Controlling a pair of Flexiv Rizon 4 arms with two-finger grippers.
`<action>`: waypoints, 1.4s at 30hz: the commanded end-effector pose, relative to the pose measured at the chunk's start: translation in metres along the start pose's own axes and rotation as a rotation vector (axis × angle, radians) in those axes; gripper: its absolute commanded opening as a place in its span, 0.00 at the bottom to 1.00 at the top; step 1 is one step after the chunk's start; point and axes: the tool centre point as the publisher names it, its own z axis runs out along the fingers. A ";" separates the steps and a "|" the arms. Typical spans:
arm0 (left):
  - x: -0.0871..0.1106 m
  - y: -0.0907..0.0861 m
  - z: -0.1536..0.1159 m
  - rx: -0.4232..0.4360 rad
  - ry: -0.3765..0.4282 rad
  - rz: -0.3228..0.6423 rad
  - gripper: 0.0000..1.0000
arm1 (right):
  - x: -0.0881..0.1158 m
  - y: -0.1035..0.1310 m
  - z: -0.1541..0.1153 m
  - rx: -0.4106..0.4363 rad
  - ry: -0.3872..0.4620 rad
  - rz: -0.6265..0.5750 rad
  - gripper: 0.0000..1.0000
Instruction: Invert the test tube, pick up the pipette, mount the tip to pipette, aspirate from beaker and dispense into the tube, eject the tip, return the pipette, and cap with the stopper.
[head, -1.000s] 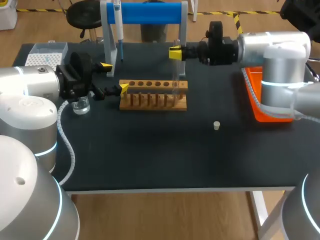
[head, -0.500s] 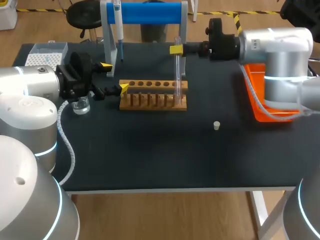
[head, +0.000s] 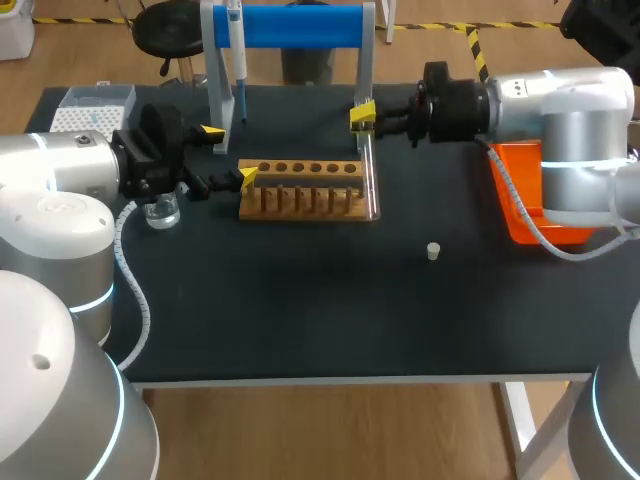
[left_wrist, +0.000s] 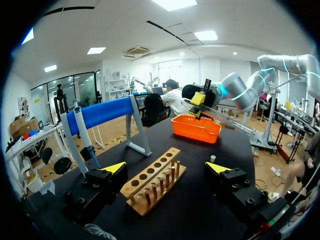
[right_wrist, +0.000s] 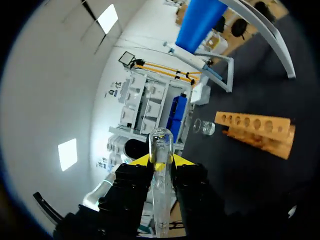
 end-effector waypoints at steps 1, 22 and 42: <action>0.001 0.003 0.000 0.009 -0.002 0.002 1.00 | 0.003 0.003 0.002 0.033 0.014 0.214 0.00; 0.001 0.003 0.000 0.009 -0.002 0.002 1.00 | 0.007 -0.005 0.003 0.097 0.104 0.167 0.00; 0.001 0.003 0.000 0.009 -0.002 0.002 1.00 | 0.006 -0.004 0.002 0.081 0.090 0.159 0.00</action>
